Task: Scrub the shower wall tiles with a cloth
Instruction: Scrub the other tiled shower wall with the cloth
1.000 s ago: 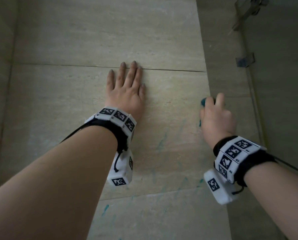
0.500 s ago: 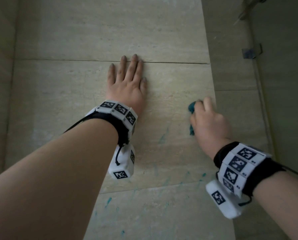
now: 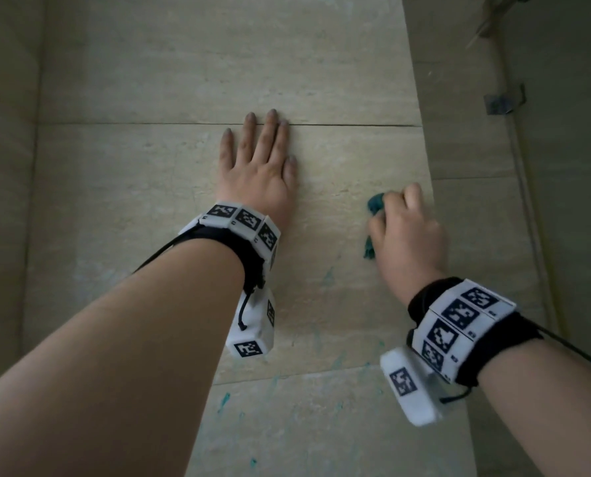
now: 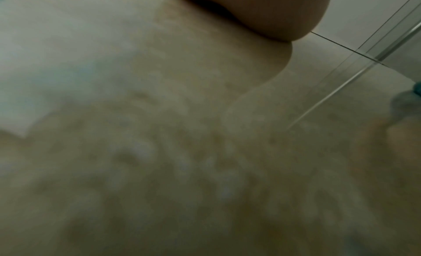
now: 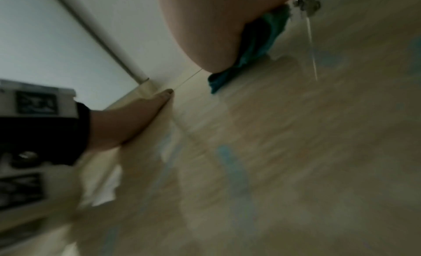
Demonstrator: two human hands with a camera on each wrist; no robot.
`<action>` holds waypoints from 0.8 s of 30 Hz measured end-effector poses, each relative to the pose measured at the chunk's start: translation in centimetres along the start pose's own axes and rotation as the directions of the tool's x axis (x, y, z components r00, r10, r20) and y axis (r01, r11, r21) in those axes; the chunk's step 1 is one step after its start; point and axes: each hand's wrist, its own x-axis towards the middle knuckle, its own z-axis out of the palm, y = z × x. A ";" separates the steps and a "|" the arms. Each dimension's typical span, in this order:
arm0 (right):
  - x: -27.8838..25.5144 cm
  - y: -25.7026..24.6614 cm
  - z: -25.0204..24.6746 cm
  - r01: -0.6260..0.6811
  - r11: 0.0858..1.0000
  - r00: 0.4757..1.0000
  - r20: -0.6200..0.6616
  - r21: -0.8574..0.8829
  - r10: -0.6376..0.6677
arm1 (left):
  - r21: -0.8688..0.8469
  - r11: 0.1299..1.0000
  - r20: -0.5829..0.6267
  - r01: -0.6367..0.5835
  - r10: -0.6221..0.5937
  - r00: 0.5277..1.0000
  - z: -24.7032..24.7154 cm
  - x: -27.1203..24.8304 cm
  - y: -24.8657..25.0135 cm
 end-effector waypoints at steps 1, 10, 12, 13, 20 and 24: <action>-0.7 -0.6 0.5 0.080 0.996 0.997 -0.017 0.028 -0.080 | -0.002 1.000 -0.002 0.000 0.000 1.000 0.0 0.0 0.0; -2.5 0.7 1.2 0.650 0.757 0.759 0.006 -0.063 -0.651 | 0.000 1.000 0.015 0.007 -0.007 1.000 -0.1 0.0 0.1; -0.7 1.1 0.5 0.433 0.901 0.901 -0.017 0.016 -0.433 | -0.001 1.000 0.015 0.007 -0.007 1.000 -0.2 0.0 0.0; -0.2 1.0 0.4 0.335 0.941 0.942 -0.041 0.054 -0.333 | 0.000 1.000 0.015 0.009 -0.009 1.000 -0.2 0.0 0.0; -6.0 -0.9 1.6 0.662 0.747 0.746 0.050 0.058 -0.665 | 0.009 1.000 0.007 0.009 -0.009 1.000 -0.1 0.0 -0.1; -6.0 0.9 1.2 0.857 0.515 0.511 0.102 0.023 -0.854 | 0.002 1.000 0.023 0.007 -0.007 1.000 -0.3 -0.2 0.1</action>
